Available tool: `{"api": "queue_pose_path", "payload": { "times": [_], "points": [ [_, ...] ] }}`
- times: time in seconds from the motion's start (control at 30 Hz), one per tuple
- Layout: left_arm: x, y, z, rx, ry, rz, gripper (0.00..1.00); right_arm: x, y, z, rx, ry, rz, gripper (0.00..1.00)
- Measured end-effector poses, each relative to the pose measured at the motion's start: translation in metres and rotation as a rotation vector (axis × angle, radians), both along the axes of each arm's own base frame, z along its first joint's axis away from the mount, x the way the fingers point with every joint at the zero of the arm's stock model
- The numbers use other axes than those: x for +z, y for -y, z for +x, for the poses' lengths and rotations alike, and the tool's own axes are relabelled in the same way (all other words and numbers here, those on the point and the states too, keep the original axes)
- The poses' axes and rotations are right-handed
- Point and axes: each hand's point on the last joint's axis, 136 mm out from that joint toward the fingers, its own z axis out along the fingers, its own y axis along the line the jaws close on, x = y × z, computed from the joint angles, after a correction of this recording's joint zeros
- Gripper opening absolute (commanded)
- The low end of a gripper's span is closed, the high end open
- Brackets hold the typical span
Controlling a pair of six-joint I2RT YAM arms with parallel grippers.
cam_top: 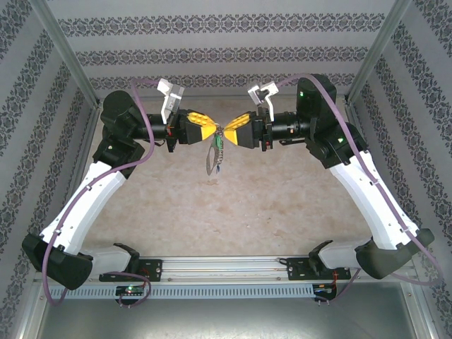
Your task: Put the keys on the keyring
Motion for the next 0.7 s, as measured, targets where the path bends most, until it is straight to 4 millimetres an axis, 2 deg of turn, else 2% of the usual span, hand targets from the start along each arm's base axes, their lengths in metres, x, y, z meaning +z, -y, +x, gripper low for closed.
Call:
{"api": "queue_pose_path", "payload": {
  "times": [0.23,0.47,0.7],
  "points": [
    [0.001,0.0,0.0,0.0,0.002,-0.004,0.0,-0.008,-0.005,-0.002,0.044,-0.035,-0.004,0.15],
    [0.007,-0.001,-0.002,-0.004,0.004,-0.018,0.0,-0.009,-0.008,-0.004,0.062,-0.047,0.0,0.02],
    [0.011,-0.001,-0.003,-0.009,0.008,-0.036,0.0,-0.012,-0.011,0.0,0.066,-0.05,-0.003,0.0]
  ]
}}
